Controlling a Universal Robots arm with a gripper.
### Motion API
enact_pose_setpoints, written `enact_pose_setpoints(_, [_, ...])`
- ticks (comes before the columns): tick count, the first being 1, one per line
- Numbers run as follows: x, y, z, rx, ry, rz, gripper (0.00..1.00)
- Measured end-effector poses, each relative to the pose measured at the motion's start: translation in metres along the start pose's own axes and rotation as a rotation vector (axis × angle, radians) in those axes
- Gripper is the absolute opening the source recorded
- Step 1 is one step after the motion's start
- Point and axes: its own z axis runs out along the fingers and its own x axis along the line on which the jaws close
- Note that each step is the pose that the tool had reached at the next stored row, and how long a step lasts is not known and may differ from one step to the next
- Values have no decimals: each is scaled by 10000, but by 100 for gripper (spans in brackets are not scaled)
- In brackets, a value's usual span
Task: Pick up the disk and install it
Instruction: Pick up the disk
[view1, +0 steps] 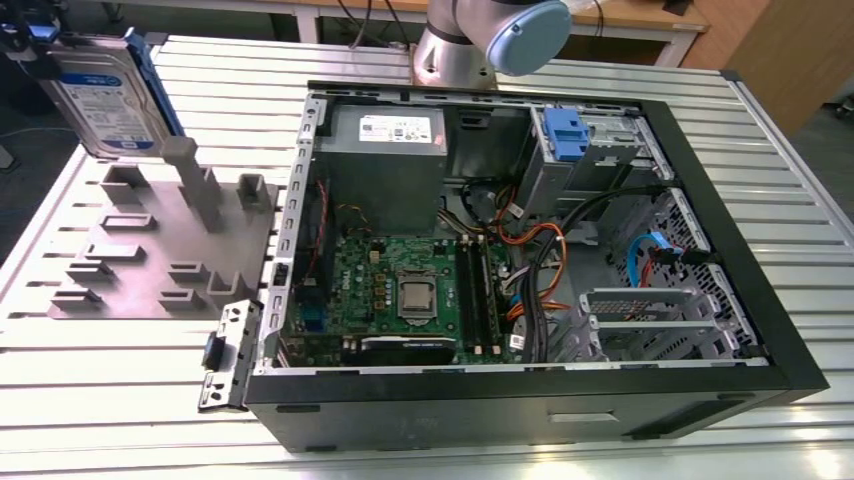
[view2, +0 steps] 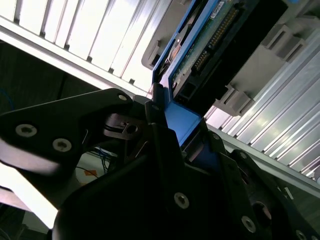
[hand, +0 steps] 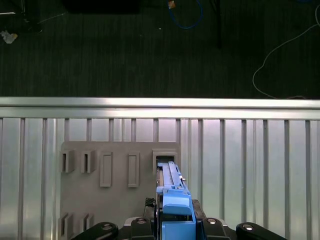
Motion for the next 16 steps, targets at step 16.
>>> enact_pose_setpoints(16, [-4, 2, -184, 1, 0, 0, 36])
